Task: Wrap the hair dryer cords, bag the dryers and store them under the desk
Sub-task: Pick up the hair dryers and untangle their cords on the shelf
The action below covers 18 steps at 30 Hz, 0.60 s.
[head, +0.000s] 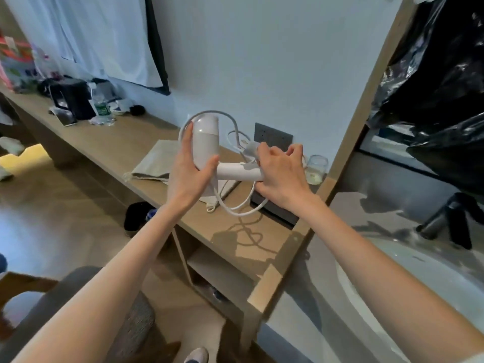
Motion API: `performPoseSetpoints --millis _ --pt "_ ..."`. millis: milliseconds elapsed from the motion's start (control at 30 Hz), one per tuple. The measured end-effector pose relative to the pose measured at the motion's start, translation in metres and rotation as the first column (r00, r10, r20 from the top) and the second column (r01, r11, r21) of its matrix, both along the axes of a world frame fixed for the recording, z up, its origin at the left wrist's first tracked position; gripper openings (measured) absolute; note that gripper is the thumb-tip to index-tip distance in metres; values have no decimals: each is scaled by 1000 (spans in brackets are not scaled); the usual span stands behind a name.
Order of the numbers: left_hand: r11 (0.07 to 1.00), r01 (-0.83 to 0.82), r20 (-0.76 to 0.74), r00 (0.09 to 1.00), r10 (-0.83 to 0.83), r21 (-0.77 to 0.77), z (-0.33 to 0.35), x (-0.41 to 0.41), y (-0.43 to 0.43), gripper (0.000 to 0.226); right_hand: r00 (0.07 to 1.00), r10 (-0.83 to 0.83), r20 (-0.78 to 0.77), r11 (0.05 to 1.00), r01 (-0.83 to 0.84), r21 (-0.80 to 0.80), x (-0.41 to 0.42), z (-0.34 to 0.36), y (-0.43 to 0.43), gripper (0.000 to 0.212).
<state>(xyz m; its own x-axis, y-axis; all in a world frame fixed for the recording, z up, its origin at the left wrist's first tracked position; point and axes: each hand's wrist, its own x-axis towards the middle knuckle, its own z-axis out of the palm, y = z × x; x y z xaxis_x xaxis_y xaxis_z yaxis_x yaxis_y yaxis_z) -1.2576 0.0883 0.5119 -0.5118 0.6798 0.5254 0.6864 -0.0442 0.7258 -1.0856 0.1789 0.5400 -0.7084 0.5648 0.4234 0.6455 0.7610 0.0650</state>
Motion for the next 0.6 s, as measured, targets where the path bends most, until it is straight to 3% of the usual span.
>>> performPoseSetpoints --millis 333,600 --pt "923 211 123 976 -180 -323 -85 -183 131 78 984 -172 47 915 177 -364 -168 -93 86 29" --pt "822 258 165 966 -201 -508 -174 -235 195 77 953 -260 157 783 303 -544 -226 -186 137 40"
